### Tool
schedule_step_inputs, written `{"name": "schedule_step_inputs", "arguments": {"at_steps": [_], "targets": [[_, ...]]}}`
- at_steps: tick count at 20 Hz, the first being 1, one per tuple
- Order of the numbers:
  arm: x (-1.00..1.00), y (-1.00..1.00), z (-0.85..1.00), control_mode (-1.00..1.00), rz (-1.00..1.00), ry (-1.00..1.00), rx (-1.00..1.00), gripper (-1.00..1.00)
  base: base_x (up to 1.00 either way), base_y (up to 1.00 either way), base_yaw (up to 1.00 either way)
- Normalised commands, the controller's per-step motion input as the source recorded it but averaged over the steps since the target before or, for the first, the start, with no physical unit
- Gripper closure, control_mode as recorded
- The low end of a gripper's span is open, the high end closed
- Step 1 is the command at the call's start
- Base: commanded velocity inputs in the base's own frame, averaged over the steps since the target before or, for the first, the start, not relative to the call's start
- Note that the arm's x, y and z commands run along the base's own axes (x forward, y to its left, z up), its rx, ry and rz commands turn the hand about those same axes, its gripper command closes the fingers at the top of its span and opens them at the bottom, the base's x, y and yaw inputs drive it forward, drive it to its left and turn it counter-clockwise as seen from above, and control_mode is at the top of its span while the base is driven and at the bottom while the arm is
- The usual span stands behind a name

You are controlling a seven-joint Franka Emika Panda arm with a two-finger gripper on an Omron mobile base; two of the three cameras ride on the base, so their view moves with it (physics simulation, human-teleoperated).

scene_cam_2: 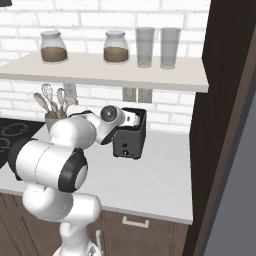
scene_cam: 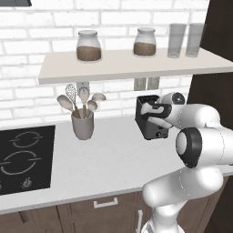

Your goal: Start the toaster. Once the lever pops up, take the bread to the plate on the dining counter.

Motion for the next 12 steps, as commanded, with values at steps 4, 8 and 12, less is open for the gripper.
{"name": "schedule_step_inputs", "arguments": {"at_steps": [4,8,12], "targets": [[0.00,0.00,0.00,-1.00,0.00,0.00,0.00,-1.00,0.00,0.00,0.00],[0.00,0.00,0.00,-1.00,0.00,0.00,0.00,-1.00,0.00,0.00,0.00],[0.00,0.00,0.00,-1.00,0.00,0.00,0.00,-1.00,0.00,0.00,0.00]]}}
